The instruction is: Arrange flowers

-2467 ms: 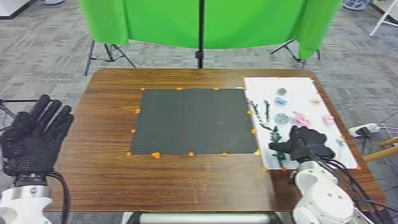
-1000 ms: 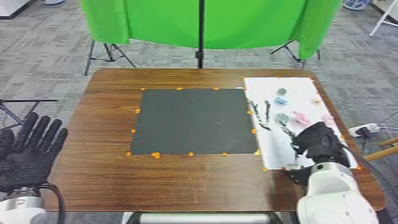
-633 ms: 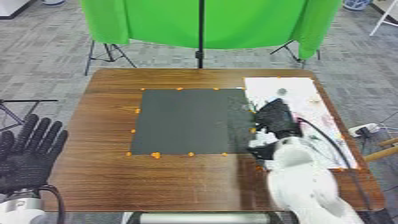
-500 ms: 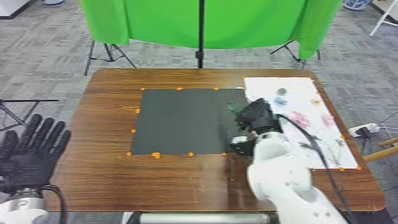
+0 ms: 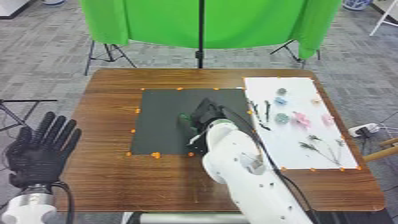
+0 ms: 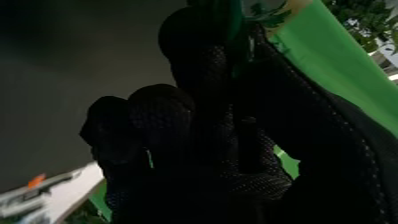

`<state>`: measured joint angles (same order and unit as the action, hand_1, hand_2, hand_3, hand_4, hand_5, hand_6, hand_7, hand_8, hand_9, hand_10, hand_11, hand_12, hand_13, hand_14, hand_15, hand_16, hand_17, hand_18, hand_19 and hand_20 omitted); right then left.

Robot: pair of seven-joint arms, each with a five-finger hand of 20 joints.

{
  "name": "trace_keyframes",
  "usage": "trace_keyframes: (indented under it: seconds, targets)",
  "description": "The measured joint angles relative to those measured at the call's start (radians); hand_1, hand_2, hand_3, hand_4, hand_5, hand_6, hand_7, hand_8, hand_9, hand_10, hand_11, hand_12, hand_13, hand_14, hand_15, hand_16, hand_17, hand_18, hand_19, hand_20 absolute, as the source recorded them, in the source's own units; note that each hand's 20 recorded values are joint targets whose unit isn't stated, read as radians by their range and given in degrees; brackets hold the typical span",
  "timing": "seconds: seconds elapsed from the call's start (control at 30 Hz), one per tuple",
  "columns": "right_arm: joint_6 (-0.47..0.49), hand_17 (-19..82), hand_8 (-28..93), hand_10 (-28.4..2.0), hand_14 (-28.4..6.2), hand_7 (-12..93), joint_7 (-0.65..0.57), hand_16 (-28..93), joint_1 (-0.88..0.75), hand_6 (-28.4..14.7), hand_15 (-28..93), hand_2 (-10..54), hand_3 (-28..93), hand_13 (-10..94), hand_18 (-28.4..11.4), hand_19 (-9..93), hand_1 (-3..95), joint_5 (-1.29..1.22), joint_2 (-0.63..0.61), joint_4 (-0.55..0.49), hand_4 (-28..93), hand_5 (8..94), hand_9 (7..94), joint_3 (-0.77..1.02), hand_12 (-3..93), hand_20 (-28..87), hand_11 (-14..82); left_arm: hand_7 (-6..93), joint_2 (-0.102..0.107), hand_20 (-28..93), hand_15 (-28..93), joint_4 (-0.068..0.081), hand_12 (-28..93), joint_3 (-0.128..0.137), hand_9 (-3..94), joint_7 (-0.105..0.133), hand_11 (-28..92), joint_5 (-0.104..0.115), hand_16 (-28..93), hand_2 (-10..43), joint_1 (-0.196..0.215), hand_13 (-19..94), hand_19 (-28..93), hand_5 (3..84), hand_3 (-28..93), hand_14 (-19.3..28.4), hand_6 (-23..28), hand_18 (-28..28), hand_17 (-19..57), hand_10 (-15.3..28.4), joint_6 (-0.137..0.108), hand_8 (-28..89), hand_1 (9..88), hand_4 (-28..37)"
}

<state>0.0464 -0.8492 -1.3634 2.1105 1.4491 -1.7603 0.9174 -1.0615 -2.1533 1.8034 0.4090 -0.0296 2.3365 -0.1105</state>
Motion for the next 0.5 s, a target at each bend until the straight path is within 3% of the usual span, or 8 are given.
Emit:
trace_keyframes:
  seconds: [0.2,0.33,0.4,0.5]
  targets:
    - [-0.004,42,15,-13.7,-15.5,42,-0.023,32,0.008,-3.6,76,-9.5,80,70,-27.4,93,52.2,0.072,0.078,0.093,-20,75.0,84.9,-0.045,42.9,56,26.1,8.2,0.023,10,24,0.017,9,-0.031,36.9,-0.021,15,0.000,-5,10.6,-0.043,26,30,44.5,79,15.4,9.5,12.6,-7.5,14.8,-0.014,-8,28.3,-28.2]
    - [-0.048,41,12,-17.9,-16.6,43,-0.028,31,0.000,-5.1,78,-9.5,76,68,-27.9,93,46.4,0.151,0.106,0.138,-22,70.3,76.7,-0.074,30.1,58,40.2,8.2,0.036,10,24,0.029,9,-0.046,37.0,-0.046,15,0.000,-5,10.5,-0.076,26,30,44.5,79,15.5,9.5,12.6,-7.5,14.8,-0.024,-8,28.2,-28.2]
    - [-0.054,41,12,-18.7,-16.8,42,-0.028,31,-0.009,-5.6,77,-9.5,75,67,-27.9,93,44.9,0.149,0.112,0.132,-22,70.1,75.8,-0.074,26.1,58,41.9,8.3,0.039,10,25,0.034,9,-0.051,36.9,-0.053,15,0.000,-5,10.6,-0.088,26,30,44.5,79,15.5,9.5,12.6,-7.5,14.8,-0.025,-8,28.2,-28.2]
    - [-0.045,40,6,-19.8,-17.7,29,-0.028,29,-0.018,-7.6,76,-9.5,79,66,-28.1,93,38.5,0.114,0.113,0.112,-21,70.8,75.0,-0.072,22.0,58,37.5,8.3,0.040,10,25,0.039,9,-0.055,37.0,-0.057,15,-0.001,-5,10.8,-0.101,26,30,44.5,79,15.5,9.5,12.7,-7.7,14.7,-0.027,-8,28.4,-28.2]
